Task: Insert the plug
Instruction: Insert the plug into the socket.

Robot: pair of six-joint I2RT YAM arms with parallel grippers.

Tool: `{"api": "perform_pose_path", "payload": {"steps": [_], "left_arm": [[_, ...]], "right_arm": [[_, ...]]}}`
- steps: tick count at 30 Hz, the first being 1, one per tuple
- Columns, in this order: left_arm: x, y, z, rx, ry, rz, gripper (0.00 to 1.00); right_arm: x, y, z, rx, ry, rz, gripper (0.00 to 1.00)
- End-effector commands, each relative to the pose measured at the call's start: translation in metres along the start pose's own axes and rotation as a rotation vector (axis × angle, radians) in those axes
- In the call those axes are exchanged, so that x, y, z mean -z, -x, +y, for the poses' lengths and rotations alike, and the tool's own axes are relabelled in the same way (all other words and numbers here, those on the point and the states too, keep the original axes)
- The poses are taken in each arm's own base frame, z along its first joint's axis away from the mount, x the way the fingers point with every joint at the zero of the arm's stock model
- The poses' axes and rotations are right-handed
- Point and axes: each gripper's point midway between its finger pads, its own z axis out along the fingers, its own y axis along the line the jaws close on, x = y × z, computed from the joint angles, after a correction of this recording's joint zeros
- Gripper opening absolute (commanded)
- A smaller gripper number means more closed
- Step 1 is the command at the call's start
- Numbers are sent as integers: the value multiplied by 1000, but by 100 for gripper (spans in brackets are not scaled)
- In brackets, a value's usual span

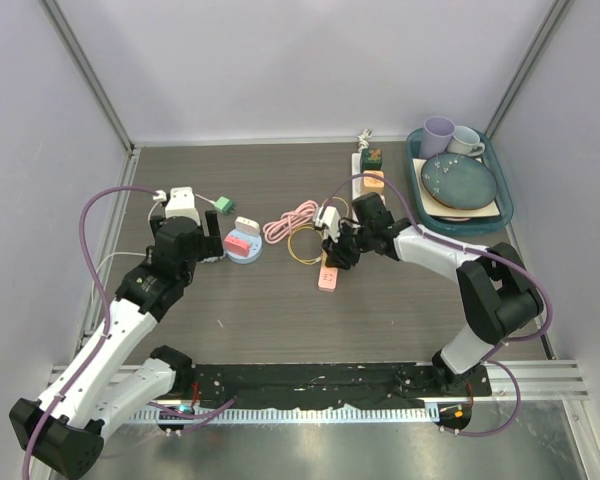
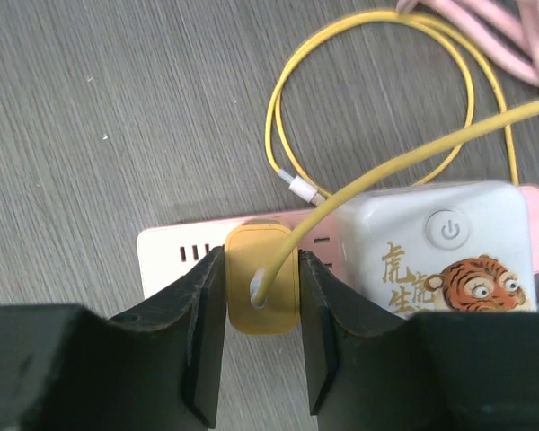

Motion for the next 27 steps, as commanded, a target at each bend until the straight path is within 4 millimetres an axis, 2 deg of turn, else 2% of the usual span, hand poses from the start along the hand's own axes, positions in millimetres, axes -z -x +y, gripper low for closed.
{"api": "perform_pose_path", "payload": {"steps": [1, 3, 6, 10, 17, 19, 22, 25, 26, 27], "left_arm": [[0, 11, 0, 8, -5, -48, 84], [0, 11, 1, 6, -1, -47, 84], [0, 10, 2, 4, 2, -45, 85], [-1, 10, 1, 2, 1, -45, 85], [-4, 7, 0, -4, 4, -32, 86], [-6, 5, 0, -4, 11, -24, 87], [-14, 5, -4, 2, 17, -5, 88], [-29, 4, -7, 15, 42, 52, 89], [-33, 11, -10, 36, 38, 66, 89], [-47, 3, -9, 47, 59, 121, 89]], "right_arm": [[25, -104, 27, -162, 5, 419, 47], [29, -84, 22, -145, -8, 368, 60], [36, -60, 21, -137, -10, 317, 67], [49, -42, 21, -136, -26, 299, 72], [86, -3, 20, -165, -141, 176, 89], [99, 10, 10, -188, -237, 131, 90], [116, 29, 5, -248, -318, 48, 91], [132, 47, 1, -302, -399, -59, 91], [136, 46, -1, -319, -430, -75, 91], [139, 54, -4, -344, -457, -132, 91]]}}
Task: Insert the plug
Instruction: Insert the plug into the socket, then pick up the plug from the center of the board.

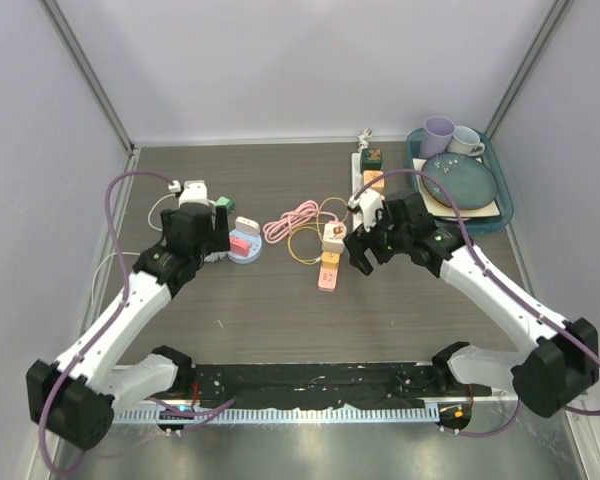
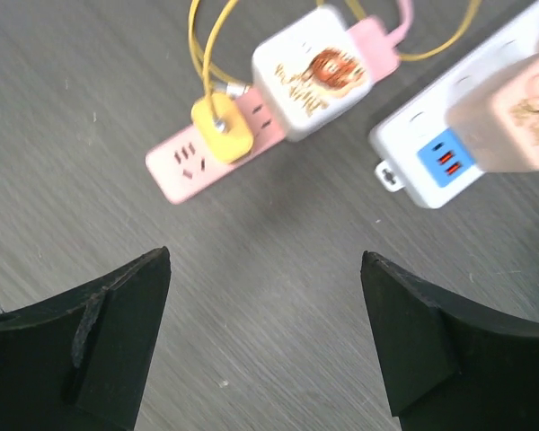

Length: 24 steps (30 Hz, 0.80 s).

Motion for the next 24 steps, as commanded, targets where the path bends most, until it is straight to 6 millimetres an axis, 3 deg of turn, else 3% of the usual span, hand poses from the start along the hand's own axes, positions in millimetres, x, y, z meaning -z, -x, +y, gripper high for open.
{"api": "perform_pose_path", "payload": {"steps": [1, 2, 4, 5, 6, 7, 9, 10, 11, 15, 16, 17, 19, 21, 23, 24], "left_arm": [[-30, 21, 5, 147, 59, 61, 89], [-35, 32, 6, 186, 70, 64, 89], [-61, 21, 14, 244, 134, 140, 91], [-67, 34, 14, 275, 142, 128, 91], [-78, 34, 16, 297, 159, 145, 94], [-94, 21, 14, 299, 184, 201, 97], [-113, 31, 8, 360, 206, 216, 100], [-130, 12, 9, 354, 244, 291, 100], [-138, 27, 5, 403, 248, 276, 100], [-177, 17, -5, 446, 298, 358, 100], [-184, 29, -9, 467, 291, 341, 100], [-197, 15, -11, 462, 312, 378, 100], [-207, 16, -15, 492, 326, 388, 100], [-223, 0, -15, 488, 359, 422, 98], [-232, 2, -18, 489, 367, 421, 98], [-237, -11, -15, 472, 393, 457, 97]], "right_arm": [[31, 44, -15, -140, -146, -240, 91], [29, 37, -16, -160, -165, -250, 91], [36, 46, -23, -190, -217, -341, 91], [38, 40, -23, -201, -231, -362, 91], [40, 42, -27, -210, -258, -395, 91], [40, 41, -27, -225, -261, -404, 91], [38, 34, -26, -240, -264, -404, 91], [36, 33, -26, -241, -260, -405, 91], [33, 29, -23, -273, -250, -400, 91], [30, 26, -18, -287, -225, -404, 91], [30, 26, -18, -288, -223, -404, 91], [29, 26, -17, -287, -221, -403, 91], [28, 26, -17, -290, -220, -403, 91], [26, 25, -15, -292, -207, -398, 91], [24, 24, -14, -293, -197, -390, 91], [24, 24, -13, -293, -190, -392, 91]]}}
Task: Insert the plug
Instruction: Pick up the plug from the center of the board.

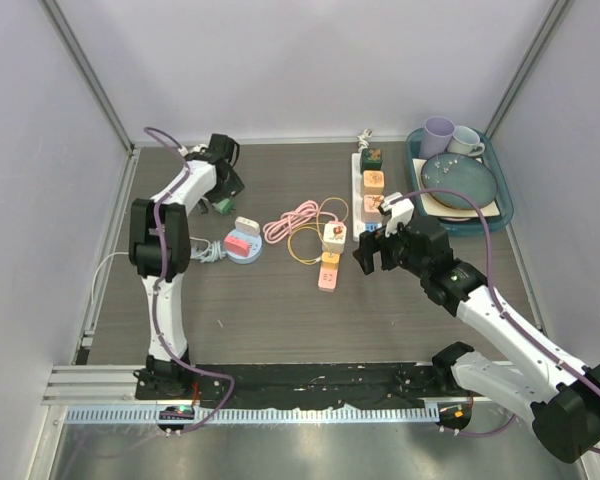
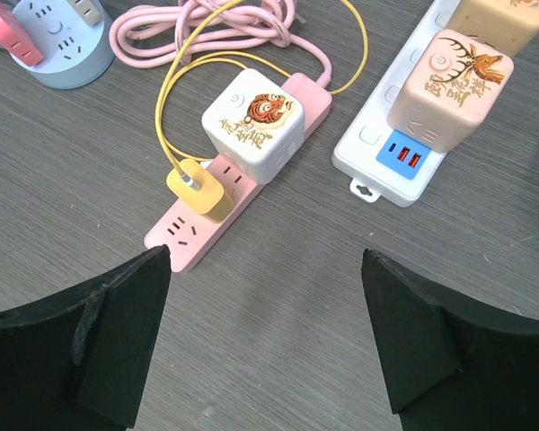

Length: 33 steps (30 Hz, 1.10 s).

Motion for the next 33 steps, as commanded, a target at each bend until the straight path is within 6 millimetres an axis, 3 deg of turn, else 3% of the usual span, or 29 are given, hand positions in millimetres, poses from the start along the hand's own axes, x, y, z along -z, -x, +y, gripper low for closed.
{"api": "perform_pose_path", "payload": {"steps": [1, 4, 10, 15, 19, 20, 22, 23, 25, 26, 27, 28, 30, 32, 33], "left_arm": [[-10, 5, -1, 42, 60, 22, 96], [-19, -3, 1, 31, 81, 43, 92], [-23, -3, 2, 17, 84, 42, 72], [-6, 12, 5, 0, 73, 5, 40], [34, 43, 8, 15, 31, -82, 31], [56, 57, 6, 34, -9, -124, 30], [78, 64, 9, 44, -50, -151, 30], [108, 76, 6, 67, -113, -196, 30], [128, 72, 8, 67, -147, -211, 31], [160, 78, 5, 81, -214, -253, 31], [165, 68, 5, 72, -231, -248, 31], [183, 63, -3, 69, -285, -267, 31], [216, 53, -1, 75, -363, -301, 31], [247, 38, -17, 39, -470, -340, 31], [265, 32, -11, 37, -511, -366, 31]], "right_arm": [[-2, 16, 7, -15, 27, -61, 91], [-1, 18, 6, -14, 25, -69, 91], [-3, 15, 9, -15, 41, -57, 91], [-4, 13, 11, -8, 50, -44, 91], [-7, 12, 19, 0, 93, -28, 91], [-7, 15, 24, 0, 120, -27, 91], [-10, 16, 29, -20, 143, -18, 91], [-10, 24, 34, -27, 161, -36, 91], [-11, 30, 41, -74, 181, -66, 91], [-10, 44, 49, -86, 209, -127, 91], [-10, 48, 55, -137, 231, -146, 91], [-10, 62, 62, -153, 263, -217, 91], [-9, 71, 78, -244, 309, -250, 91], [-7, 81, 96, -285, 368, -300, 91], [-7, 83, 99, -306, 367, -313, 91]]}}
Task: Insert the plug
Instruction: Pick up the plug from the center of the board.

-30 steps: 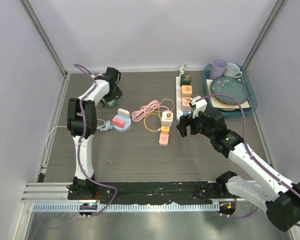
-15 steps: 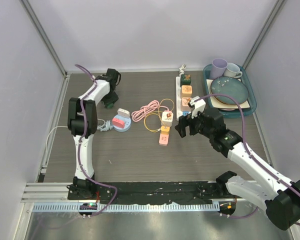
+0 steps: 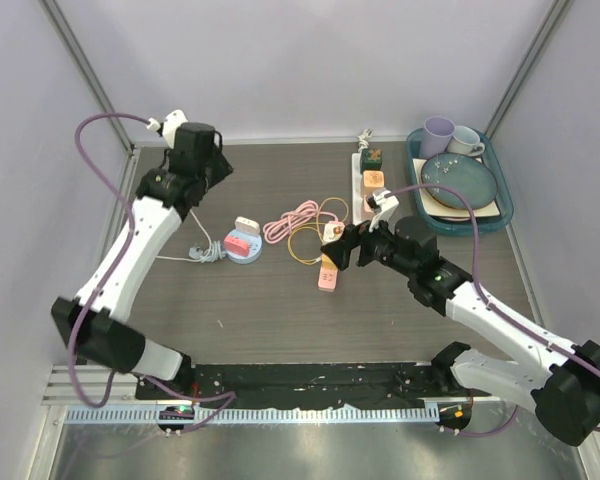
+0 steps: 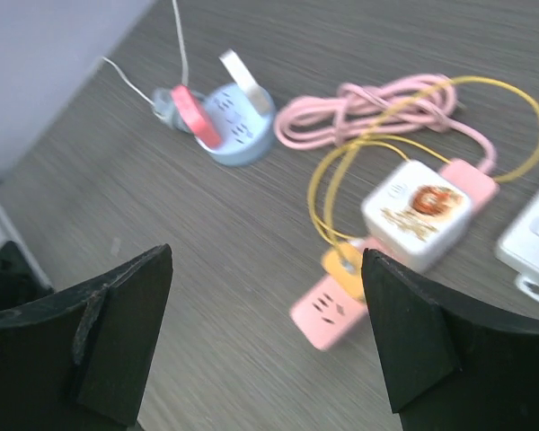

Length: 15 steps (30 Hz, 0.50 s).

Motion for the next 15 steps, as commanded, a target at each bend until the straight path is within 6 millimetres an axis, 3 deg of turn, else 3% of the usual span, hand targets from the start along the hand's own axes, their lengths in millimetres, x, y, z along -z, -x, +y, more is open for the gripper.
{"api": "perform_pose_path", "payload": {"steps": [1, 2, 4, 6, 7, 8, 10, 11, 13, 14, 15], "left_arm": [[51, -18, -43, -43, -224, -58, 31], [57, -29, -41, -63, -248, -51, 31], [88, -28, -54, -81, -380, -91, 31], [91, -48, -48, -120, -428, -75, 31], [113, -42, -57, -107, -533, -105, 32], [108, -60, -50, -162, -546, -89, 33], [129, -66, -58, -198, -676, -113, 35], [125, -82, -52, -251, -689, -101, 36], [142, -88, -59, -269, -796, -132, 39], [135, -102, -53, -280, -801, -116, 40], [137, -105, -54, -262, -820, -119, 40]], "right_arm": [[-6, 45, 49, -139, 145, -206, 91], [-6, 47, 55, -142, 157, -216, 91], [-4, 48, 67, -154, 170, -231, 91], [0, 49, 73, -168, 175, -242, 90], [1, 47, 71, -177, 166, -246, 90], [3, 47, 71, -197, 163, -249, 90], [9, 48, 67, -215, 143, -264, 90], [11, 49, 66, -225, 138, -265, 90], [15, 50, 68, -216, 145, -258, 90], [16, 49, 70, -194, 156, -254, 90], [16, 48, 72, -185, 166, -250, 90]]}}
